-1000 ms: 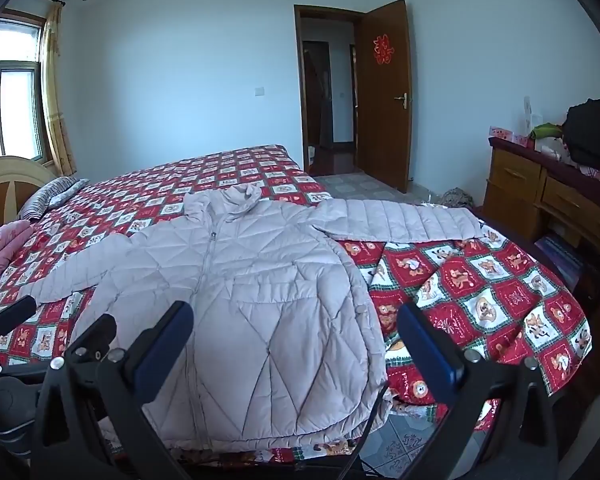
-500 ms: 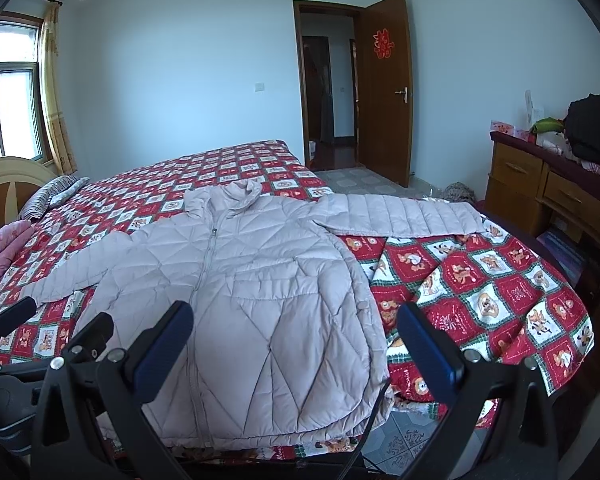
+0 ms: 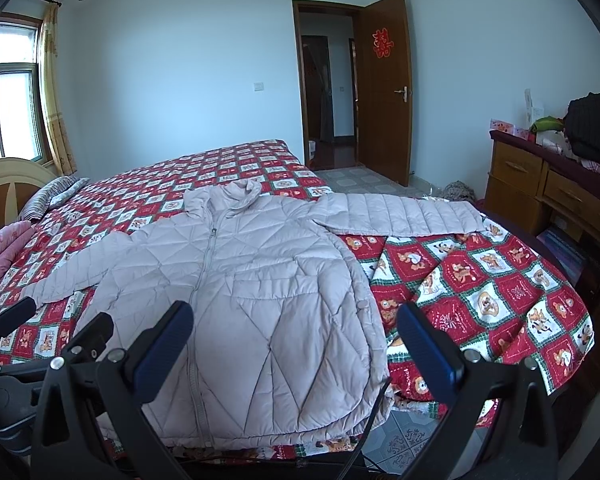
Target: Fold large clothes
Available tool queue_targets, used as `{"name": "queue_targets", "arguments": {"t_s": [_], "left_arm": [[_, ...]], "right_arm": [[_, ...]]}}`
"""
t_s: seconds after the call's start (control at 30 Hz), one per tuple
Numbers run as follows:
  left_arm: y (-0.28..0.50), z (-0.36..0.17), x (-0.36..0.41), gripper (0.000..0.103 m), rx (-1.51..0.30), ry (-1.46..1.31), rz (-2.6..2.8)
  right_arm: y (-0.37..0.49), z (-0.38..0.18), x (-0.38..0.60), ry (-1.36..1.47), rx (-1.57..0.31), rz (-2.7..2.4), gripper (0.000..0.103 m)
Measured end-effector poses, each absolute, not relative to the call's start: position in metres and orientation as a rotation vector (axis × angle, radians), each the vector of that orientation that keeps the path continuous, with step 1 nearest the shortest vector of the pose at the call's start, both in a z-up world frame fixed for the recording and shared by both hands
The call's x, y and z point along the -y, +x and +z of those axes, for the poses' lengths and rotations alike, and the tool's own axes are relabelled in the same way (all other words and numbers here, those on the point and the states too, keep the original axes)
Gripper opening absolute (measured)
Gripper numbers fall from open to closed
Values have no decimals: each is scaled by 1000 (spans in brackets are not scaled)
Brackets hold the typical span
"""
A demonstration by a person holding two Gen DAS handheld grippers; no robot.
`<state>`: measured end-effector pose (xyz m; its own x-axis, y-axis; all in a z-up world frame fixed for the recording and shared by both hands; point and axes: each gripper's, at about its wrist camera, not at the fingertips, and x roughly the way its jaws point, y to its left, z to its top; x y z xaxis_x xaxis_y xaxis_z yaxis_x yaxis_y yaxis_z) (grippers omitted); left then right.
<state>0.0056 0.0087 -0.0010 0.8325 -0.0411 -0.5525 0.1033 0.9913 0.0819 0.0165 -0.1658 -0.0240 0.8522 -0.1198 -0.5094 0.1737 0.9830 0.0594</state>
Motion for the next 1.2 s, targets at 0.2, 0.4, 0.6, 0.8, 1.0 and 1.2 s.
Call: {"name": "queue_targets", "arguments": {"t_s": [0.2, 0.4, 0.6, 0.8, 1.0, 1.2], "left_arm": [[5, -1, -8, 102, -585, 108, -76], [6, -1, -8, 102, -586, 108, -77], [6, -1, -7, 102, -586, 109, -75], [4, 0, -8, 102, -572, 107, -73], [-5, 7, -15, 102, -513, 62, -55], [-11, 13, -15, 102, -466, 63, -52]], "right_arm": [[16, -24, 166, 106, -530, -155, 103], [17, -24, 167, 106, -530, -154, 103], [16, -23, 166, 107, -531, -154, 103], [16, -23, 168, 108, -523, -156, 103], [13, -21, 170, 119, -500, -168, 103], [9, -19, 170, 118, -484, -171, 103]]}}
